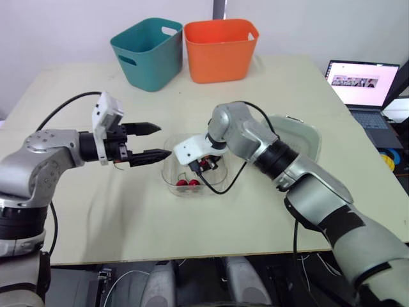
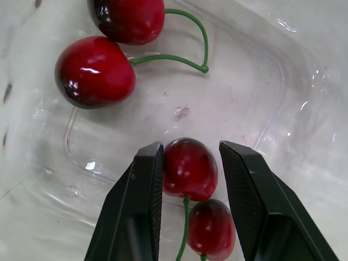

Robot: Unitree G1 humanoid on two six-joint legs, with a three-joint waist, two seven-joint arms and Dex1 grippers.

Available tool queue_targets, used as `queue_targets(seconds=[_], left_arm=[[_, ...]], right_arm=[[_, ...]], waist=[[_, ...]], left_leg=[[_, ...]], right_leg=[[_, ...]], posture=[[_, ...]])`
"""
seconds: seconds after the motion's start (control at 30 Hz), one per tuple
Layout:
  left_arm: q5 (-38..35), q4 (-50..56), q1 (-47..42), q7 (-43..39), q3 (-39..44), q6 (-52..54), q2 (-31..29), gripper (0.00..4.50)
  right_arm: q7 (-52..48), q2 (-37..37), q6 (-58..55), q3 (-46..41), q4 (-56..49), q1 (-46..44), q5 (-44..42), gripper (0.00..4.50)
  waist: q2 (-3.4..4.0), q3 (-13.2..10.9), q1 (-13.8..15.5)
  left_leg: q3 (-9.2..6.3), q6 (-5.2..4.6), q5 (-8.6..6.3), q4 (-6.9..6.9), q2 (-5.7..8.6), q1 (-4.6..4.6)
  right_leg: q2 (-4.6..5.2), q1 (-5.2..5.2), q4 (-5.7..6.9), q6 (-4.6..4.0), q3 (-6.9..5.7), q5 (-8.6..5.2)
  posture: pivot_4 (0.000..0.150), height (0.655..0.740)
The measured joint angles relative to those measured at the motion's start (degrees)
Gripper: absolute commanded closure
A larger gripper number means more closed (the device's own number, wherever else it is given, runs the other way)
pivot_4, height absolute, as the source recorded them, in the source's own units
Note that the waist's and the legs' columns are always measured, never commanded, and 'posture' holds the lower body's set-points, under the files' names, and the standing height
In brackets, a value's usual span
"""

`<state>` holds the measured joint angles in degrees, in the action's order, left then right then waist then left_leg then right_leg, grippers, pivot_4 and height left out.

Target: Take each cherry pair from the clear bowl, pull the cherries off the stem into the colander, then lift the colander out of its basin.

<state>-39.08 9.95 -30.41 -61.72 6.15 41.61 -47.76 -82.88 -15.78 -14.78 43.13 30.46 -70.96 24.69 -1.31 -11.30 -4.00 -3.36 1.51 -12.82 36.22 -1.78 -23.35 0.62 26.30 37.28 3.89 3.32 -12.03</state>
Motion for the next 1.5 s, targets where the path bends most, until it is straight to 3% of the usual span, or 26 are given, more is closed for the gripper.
queue_targets(seconds=[0.2,0.3,0.4,0.77,0.87,1.03,1.3,1.5], left_arm=[[0.0,0.0,-1.16,0.61,0.0,-0.26,0.5,0.0],[0.01,-0.01,-1.18,0.7,0.0,-0.61,0.58,0.0],[0.01,-0.08,-1.2,0.77,0.0,-0.65,0.58,0.0],[-0.27,-0.31,-1.79,0.89,0.31,-0.83,0.66,0.0],[-0.3,-0.26,-1.98,0.89,0.65,-0.96,0.64,0.0],[-0.12,-0.66,-1.86,0.94,0.63,-0.95,0.64,0.0],[-0.13,-0.81,-1.74,0.12,0.27,-0.57,0.29,0.0],[1.03,-0.26,1.34,-5.35,-1.25,0.27,-6.48,0.0]], right_arm=[[-0.36,-0.03,-0.94,0.0,-0.29,0.27,0.18,2.79],[-0.25,-0.05,-1.13,0.02,-0.28,0.6,0.66,3.25],[-0.28,-0.03,-1.23,0.02,-0.29,0.94,0.99,4.21],[0.01,3.51,-6.28,-3.41,-3.3,-1.49,-1.34,4.21],[0.04,3.4,-6.11,-3.57,-3.82,-1.48,-1.46,3.64],[-0.72,0.19,-3.33,-3.33,-4.72,-1.07,-0.99,2.03],[-1.26,-2.66,2.06,-0.81,-3.64,-1.06,1.53,2.03],[-0.59,-2.96,5.37,0.81,-2.54,-0.77,3.43,2.03]], waist=[[0.0,0.0,0.01],[0.0,0.0,-0.02],[0.0,0.0,0.01],[-0.02,0.01,0.0],[-0.02,0.01,0.17],[-0.02,0.01,0.05],[-0.02,0.01,-0.07],[-0.02,0.01,-0.09]], left_leg=[[0.0,0.0,0.0,0.0,0.0,0.0],[-0.01,0.0,0.0,0.0,0.0,0.0],[0.0,0.01,0.0,0.0,0.0,0.0],[-0.07,0.01,0.0,0.0,-0.01,-0.01],[-0.07,0.02,0.01,0.02,0.03,-0.01],[-0.07,0.02,0.01,0.0,0.02,-0.01],[-0.07,0.02,0.01,-0.03,0.01,0.0],[-0.07,0.02,0.01,-0.04,0.0,0.0]], right_leg=[[0.0,-0.01,0.0,0.0,0.0,0.0],[0.0,0.0,0.0,0.0,0.0,0.0],[0.0,-0.01,0.0,0.0,0.0,0.0],[0.0,-0.02,0.01,-0.01,-0.07,0.0],[0.04,-0.08,-0.04,0.0,-0.09,0.0],[0.03,-0.06,-0.03,0.0,-0.09,0.0],[0.01,-0.02,-0.02,0.0,-0.08,0.0],[0.01,-0.02,-0.02,-0.01,-0.08,-0.01]], posture=[[0.15,0.74],[0.15,0.74],[0.15,0.74],[0.15,0.74],[0.15,0.74],[0.15,0.74],[0.15,0.74],[0.15,0.74]])
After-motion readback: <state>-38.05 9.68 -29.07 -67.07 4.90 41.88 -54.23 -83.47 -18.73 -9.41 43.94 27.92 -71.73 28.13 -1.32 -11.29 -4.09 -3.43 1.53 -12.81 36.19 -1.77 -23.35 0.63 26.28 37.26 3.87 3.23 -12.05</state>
